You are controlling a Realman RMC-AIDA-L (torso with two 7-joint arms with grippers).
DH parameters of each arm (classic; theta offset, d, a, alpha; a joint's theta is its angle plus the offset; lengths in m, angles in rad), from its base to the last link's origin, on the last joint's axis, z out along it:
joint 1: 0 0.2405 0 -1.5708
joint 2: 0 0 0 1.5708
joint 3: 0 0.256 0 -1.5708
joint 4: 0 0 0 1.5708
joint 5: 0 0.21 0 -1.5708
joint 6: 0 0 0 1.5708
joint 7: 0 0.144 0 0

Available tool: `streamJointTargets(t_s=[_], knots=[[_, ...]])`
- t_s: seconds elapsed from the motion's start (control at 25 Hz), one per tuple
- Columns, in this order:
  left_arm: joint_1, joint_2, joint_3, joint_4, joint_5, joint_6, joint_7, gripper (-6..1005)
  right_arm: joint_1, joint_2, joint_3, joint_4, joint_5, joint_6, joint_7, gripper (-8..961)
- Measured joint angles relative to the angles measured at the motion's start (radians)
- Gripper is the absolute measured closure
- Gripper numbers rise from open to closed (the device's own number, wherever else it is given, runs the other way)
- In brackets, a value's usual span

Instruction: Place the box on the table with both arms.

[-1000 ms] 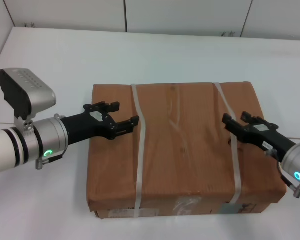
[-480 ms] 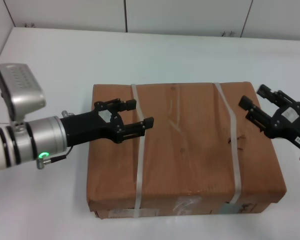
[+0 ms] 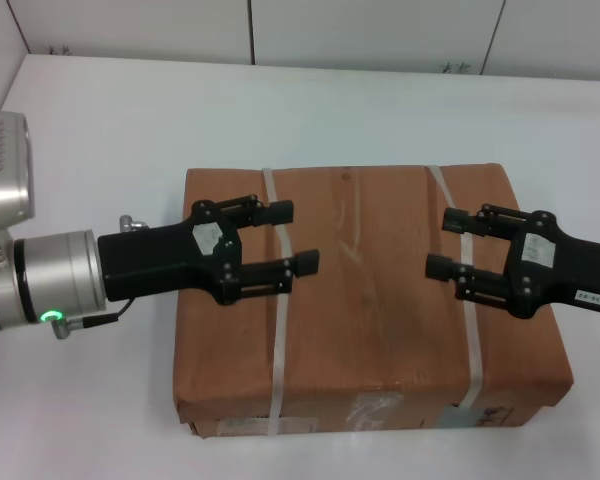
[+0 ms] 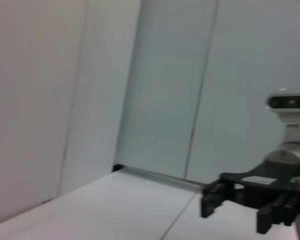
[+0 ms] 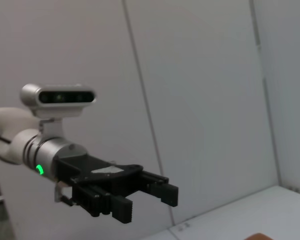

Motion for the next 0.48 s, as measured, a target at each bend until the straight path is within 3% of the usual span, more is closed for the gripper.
streamJointTargets(t_s=[0.48], knots=[[-0.004, 0.011, 0.0, 0.0, 0.01, 0.091, 0.009, 259, 0.022, 0.0, -0.027, -0.023, 0.009, -0.048, 0.008, 135]])
